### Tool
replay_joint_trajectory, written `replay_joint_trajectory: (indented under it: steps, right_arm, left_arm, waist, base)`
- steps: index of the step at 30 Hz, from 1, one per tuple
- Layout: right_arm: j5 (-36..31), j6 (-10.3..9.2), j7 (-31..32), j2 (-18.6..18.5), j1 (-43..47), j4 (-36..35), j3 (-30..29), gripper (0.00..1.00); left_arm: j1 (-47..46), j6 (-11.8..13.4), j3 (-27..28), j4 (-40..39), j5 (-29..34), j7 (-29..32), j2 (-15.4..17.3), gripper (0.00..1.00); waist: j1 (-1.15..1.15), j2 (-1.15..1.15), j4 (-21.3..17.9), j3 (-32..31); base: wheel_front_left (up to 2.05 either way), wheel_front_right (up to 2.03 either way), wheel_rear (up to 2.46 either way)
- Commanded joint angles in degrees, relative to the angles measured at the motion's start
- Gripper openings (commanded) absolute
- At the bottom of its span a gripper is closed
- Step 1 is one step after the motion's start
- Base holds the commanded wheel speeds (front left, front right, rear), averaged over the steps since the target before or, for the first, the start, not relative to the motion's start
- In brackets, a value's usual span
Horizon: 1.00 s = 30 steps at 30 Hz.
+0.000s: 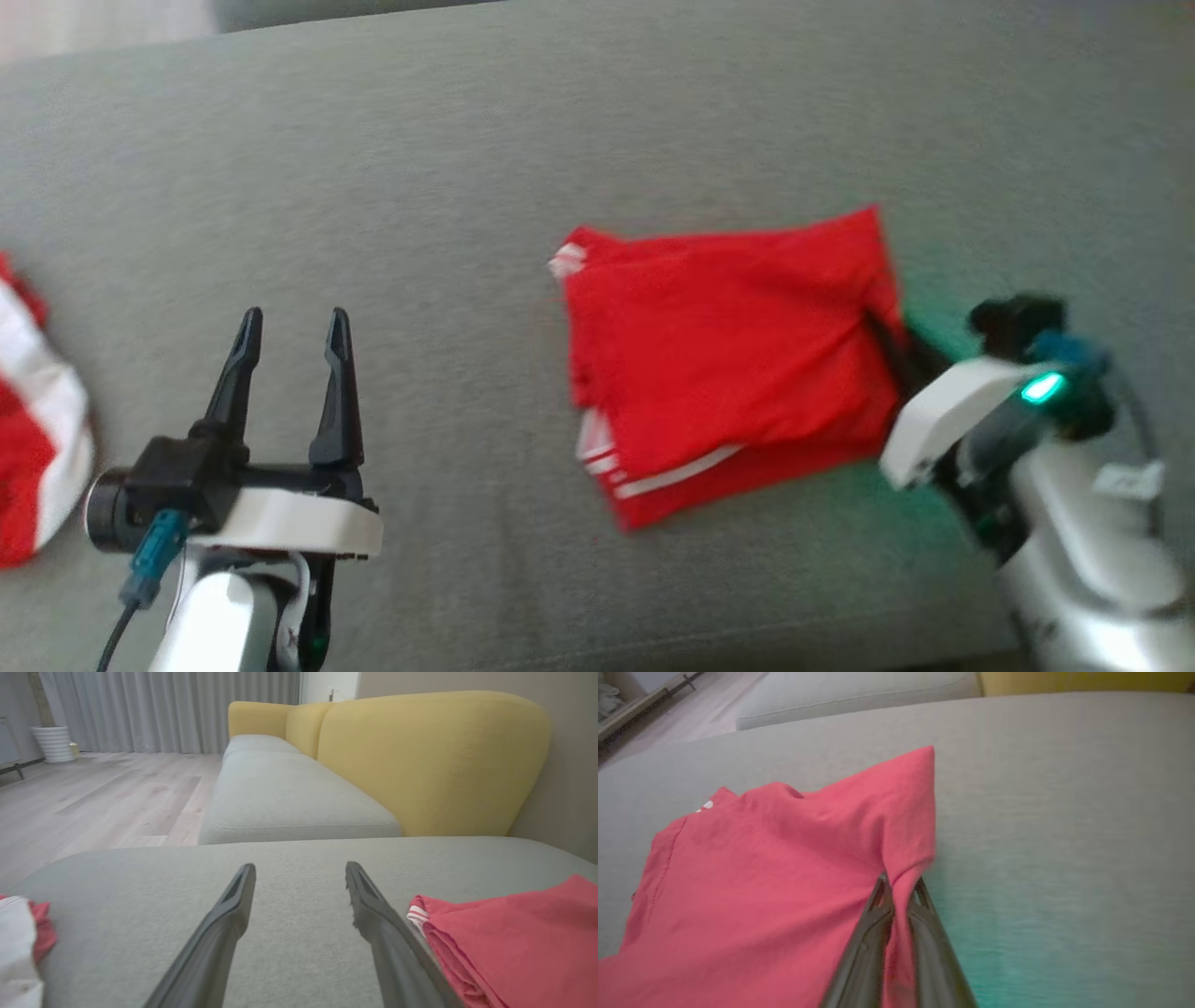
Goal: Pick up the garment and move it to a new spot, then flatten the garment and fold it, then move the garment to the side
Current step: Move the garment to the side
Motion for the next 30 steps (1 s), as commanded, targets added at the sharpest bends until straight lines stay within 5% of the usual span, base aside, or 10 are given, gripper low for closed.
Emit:
replay_joint_trajectory:
  steps: [1,9,19,30]
  right_arm:
    - [-0.5,0.39,-0.7,-2.1,-2.9,-2.0,0.0,0.0]
    - [-0.7,0.39,-1.0,-10.1,-11.4,-0.5,-5.1,0.0]
    - [-1.7,0.39,0.3,-16.4,-22.4,5.1,-10.4,0.0]
    - [-7.7,0.39,-0.9,-16.7,-27.1,11.7,-19.8,0.0]
  left_arm:
    - [-1.3,0.0,2.0,-2.2,0.5,-0.7,0.7,1.0]
    - [-3.0,-0.5,1.8,-2.8,0.9,-0.6,1.4,1.0]
    - [-8.9,-1.9,-0.2,-2.8,1.9,-0.4,1.6,1.0]
    - [-14.8,-3.4,-1.7,-1.9,2.2,-0.6,0.7,1.0]
  waist:
    - [0.0,0.0,-3.5,1.0]
    - [0.0,0.0,-9.2,3.7]
    - [0.0,0.0,-8.6,10.0]
    - [0.0,0.0,-5.8,17.0]
  base:
    - [0.0,0.0,0.0]
    - [0.0,0.0,0.0]
    - [0.0,0.0,0.0]
    - [0.0,0.0,0.0]
